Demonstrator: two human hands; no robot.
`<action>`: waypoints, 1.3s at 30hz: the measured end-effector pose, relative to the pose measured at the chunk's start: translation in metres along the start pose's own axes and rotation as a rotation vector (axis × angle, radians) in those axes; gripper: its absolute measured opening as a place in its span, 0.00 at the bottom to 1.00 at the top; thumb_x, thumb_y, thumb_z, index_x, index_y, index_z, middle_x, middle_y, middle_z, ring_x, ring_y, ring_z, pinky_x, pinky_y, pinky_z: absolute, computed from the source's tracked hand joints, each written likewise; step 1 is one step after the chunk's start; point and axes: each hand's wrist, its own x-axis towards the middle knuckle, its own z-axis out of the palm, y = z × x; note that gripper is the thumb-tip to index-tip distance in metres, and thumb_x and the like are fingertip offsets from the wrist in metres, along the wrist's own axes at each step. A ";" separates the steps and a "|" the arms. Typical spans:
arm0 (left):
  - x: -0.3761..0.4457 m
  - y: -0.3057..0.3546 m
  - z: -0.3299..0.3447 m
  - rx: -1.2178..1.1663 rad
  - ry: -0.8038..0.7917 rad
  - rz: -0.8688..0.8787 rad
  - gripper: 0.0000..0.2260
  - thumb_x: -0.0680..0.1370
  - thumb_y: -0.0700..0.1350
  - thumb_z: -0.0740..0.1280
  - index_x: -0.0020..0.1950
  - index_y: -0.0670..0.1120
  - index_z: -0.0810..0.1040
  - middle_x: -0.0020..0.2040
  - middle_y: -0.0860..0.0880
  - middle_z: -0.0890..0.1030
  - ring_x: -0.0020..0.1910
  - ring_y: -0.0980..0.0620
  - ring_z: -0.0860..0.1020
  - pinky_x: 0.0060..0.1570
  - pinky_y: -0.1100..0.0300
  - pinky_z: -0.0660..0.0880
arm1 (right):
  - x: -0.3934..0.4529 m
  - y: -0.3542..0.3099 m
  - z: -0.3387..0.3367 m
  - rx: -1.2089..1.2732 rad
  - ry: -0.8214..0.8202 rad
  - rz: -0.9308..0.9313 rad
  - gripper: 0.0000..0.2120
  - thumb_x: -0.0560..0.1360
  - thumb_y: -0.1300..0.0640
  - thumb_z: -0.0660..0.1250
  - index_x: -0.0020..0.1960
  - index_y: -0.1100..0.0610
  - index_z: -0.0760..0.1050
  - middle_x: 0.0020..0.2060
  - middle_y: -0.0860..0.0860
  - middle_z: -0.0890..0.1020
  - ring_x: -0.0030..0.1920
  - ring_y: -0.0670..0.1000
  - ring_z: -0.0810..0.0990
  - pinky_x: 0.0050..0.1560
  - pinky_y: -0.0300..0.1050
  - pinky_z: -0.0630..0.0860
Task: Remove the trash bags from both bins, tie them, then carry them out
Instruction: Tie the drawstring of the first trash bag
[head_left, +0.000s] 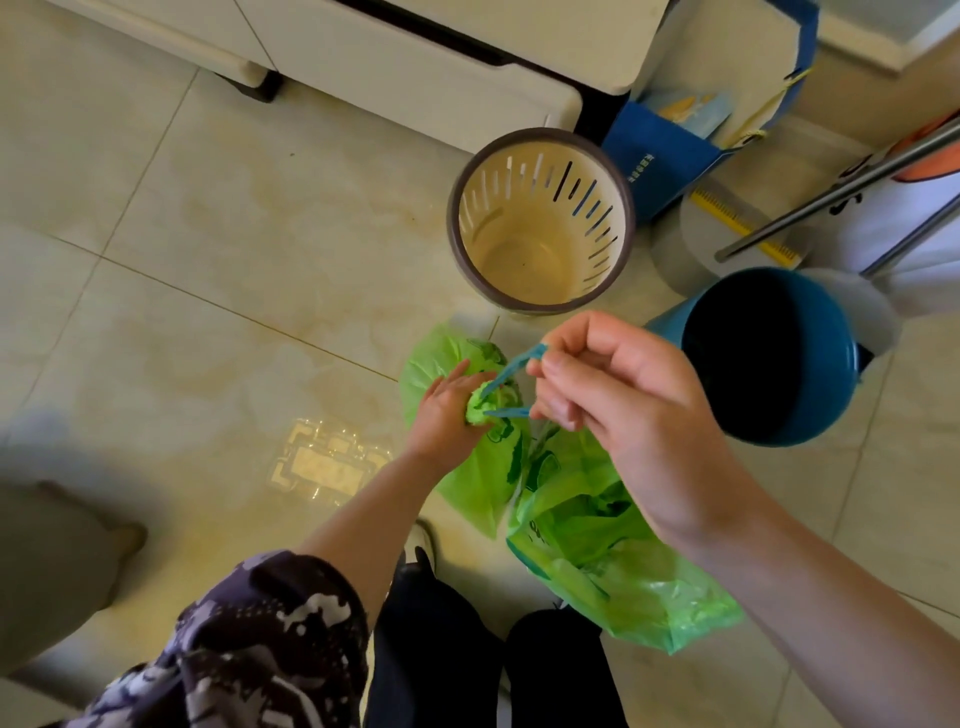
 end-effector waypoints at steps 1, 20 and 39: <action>-0.004 0.007 -0.004 -0.027 0.015 -0.005 0.17 0.69 0.39 0.73 0.57 0.39 0.79 0.61 0.39 0.80 0.67 0.40 0.72 0.66 0.42 0.68 | 0.000 -0.001 0.002 -0.005 -0.009 -0.009 0.08 0.75 0.61 0.60 0.40 0.65 0.70 0.28 0.52 0.71 0.33 0.49 0.69 0.41 0.44 0.70; -0.020 0.037 -0.012 -0.485 0.209 -0.207 0.06 0.76 0.41 0.69 0.48 0.42 0.85 0.42 0.43 0.85 0.37 0.57 0.76 0.41 0.65 0.71 | 0.027 0.043 -0.036 -0.255 0.299 0.112 0.14 0.74 0.67 0.66 0.48 0.49 0.82 0.45 0.46 0.85 0.49 0.41 0.82 0.54 0.40 0.77; -0.013 0.008 -0.001 -0.702 0.147 -0.235 0.07 0.77 0.40 0.68 0.39 0.43 0.84 0.32 0.50 0.81 0.37 0.55 0.77 0.47 0.60 0.76 | 0.054 0.147 -0.026 -0.420 0.254 0.117 0.04 0.75 0.61 0.67 0.47 0.62 0.79 0.33 0.51 0.80 0.31 0.45 0.79 0.35 0.37 0.79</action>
